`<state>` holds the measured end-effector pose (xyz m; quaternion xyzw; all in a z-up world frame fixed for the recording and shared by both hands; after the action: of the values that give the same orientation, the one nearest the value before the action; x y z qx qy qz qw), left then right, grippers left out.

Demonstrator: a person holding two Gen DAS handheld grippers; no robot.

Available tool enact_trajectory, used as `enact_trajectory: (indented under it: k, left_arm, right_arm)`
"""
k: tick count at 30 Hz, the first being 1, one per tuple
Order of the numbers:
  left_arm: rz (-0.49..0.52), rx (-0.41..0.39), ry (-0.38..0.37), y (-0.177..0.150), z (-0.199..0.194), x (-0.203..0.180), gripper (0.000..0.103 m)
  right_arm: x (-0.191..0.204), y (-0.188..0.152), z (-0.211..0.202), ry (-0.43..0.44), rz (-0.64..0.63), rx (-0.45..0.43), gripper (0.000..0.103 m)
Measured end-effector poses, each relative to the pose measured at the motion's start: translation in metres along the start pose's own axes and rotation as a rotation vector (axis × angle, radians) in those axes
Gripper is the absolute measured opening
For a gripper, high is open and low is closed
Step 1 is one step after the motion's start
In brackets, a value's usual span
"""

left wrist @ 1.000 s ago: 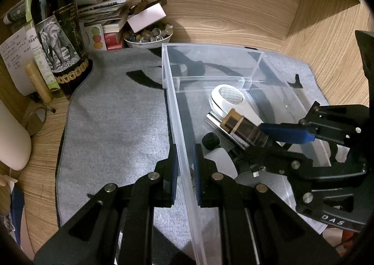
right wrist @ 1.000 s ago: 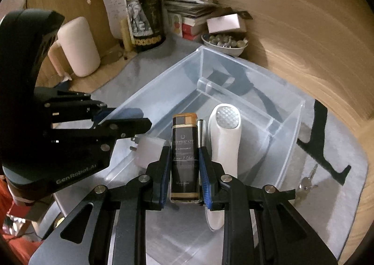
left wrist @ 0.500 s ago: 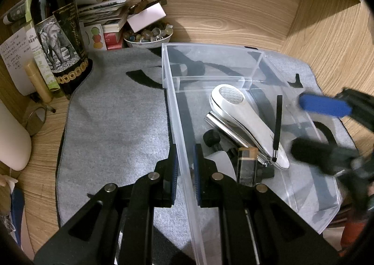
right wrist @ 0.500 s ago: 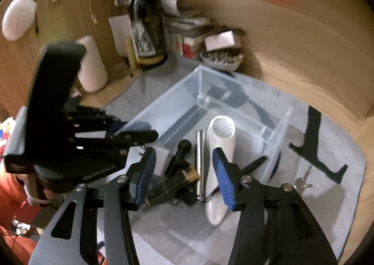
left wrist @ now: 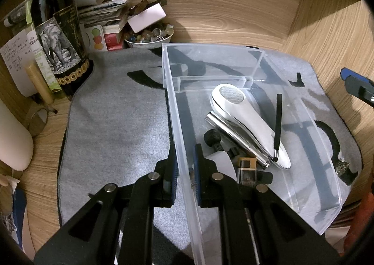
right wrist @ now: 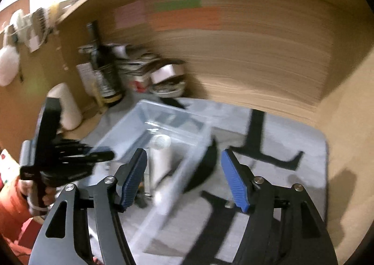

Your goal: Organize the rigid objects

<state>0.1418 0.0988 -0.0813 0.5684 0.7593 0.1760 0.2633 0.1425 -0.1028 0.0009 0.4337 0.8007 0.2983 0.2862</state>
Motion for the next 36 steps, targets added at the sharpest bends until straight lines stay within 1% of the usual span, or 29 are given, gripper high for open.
enact_trajectory:
  k: [3, 6, 15, 19, 21, 23, 25, 27, 29, 30, 31, 36]
  left_arm:
    - [0.001, -0.002, 0.002, 0.0, 0.0, 0.0, 0.011]
    - [0.001, -0.002, 0.001, 0.0, 0.0, 0.001, 0.011]
    - [0.001, -0.002, -0.002, 0.0, 0.0, 0.001, 0.011]
    - [0.002, -0.002, -0.005, 0.0, 0.0, 0.0, 0.011]
    - [0.001, -0.002, -0.005, 0.0, 0.0, 0.001, 0.011]
    - [0.001, -0.002, -0.006, 0.0, 0.0, 0.0, 0.011]
    - [0.001, -0.002, -0.006, 0.0, 0.0, 0.0, 0.011]
    - [0.001, -0.002, -0.005, -0.001, 0.0, 0.0, 0.011]
    - [0.0, -0.002, -0.006, -0.001, 0.0, 0.0, 0.011]
    - [-0.001, -0.002, -0.007, -0.001, 0.0, 0.0, 0.011]
    - [-0.002, -0.002, -0.009, 0.0, 0.0, 0.0, 0.011]
    - [-0.003, -0.001, -0.009, 0.0, -0.001, 0.0, 0.011]
  right_arm:
    - [-0.019, -0.012, 0.007, -0.034, 0.035, 0.034, 0.063]
    - [-0.035, -0.028, 0.023, -0.058, 0.07, 0.091, 0.063]
    - [-0.056, -0.067, 0.073, -0.05, 0.105, 0.271, 0.062]
    - [-0.058, -0.077, 0.09, -0.055, 0.093, 0.336, 0.059]
    - [-0.059, -0.081, 0.096, -0.056, 0.089, 0.356, 0.054]
    - [-0.059, -0.085, 0.103, -0.075, 0.074, 0.38, 0.047]
    - [-0.058, -0.085, 0.105, -0.091, 0.055, 0.37, 0.047]
    - [-0.055, -0.085, 0.104, -0.095, 0.047, 0.363, 0.043]
    - [-0.053, -0.085, 0.105, -0.095, 0.036, 0.353, 0.034]
    - [-0.051, -0.084, 0.105, -0.095, 0.029, 0.349, 0.031]
    - [-0.049, -0.085, 0.104, -0.094, 0.023, 0.346, 0.024]
    - [-0.045, -0.085, 0.101, -0.102, 0.02, 0.338, 0.023]
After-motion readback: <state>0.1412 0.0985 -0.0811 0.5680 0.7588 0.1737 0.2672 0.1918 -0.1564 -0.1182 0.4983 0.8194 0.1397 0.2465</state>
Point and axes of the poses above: each gripper's, at about its wrist camera, not at the fingertips, and z roughly the way its jaws point, x to its left, y to its top, the point moved 8 cm from there along z, roughly the way its jaws point, and after that the axes turned 11 degrees about -z, right-handed, at the moved point
